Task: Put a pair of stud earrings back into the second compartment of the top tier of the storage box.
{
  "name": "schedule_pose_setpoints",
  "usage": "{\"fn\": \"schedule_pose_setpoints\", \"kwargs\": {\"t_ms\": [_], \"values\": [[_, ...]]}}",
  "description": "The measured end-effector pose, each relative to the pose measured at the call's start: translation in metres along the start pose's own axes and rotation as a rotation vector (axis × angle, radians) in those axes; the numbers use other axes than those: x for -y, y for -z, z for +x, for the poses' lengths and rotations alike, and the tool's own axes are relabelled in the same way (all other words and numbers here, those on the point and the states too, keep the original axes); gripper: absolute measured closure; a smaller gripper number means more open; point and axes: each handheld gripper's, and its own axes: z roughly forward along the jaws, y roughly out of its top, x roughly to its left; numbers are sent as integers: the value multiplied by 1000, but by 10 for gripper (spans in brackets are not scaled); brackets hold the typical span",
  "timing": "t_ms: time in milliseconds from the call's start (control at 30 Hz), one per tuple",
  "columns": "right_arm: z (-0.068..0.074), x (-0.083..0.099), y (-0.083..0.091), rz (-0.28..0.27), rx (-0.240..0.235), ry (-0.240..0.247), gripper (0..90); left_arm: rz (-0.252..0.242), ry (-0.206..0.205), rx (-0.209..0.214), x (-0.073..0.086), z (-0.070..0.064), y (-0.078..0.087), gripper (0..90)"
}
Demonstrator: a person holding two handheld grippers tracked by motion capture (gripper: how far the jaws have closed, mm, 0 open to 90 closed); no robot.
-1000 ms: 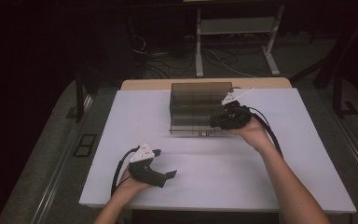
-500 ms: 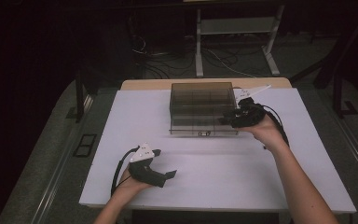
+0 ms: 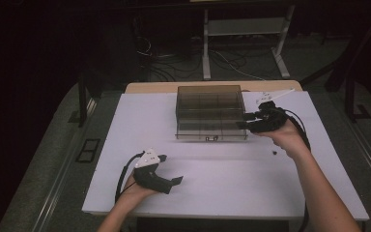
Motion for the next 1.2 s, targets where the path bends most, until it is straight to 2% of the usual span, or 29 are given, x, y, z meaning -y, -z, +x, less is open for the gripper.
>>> {"fn": "schedule_pose_setpoints", "kwargs": {"t_ms": [167,300,467,1200], "values": [[-2,5,6,2,14,-1,473,0,0,-3,0,0,0,0],[-3,10,12,-2,21,6,477,-1,0,-3,0,0,1,0],[-5,17,18,7,21,-8,484,-2,1,-3,0,0,1,0],[-19,61,44,35,83,-50,461,-1,2,-5,0,0,1,0]]}}
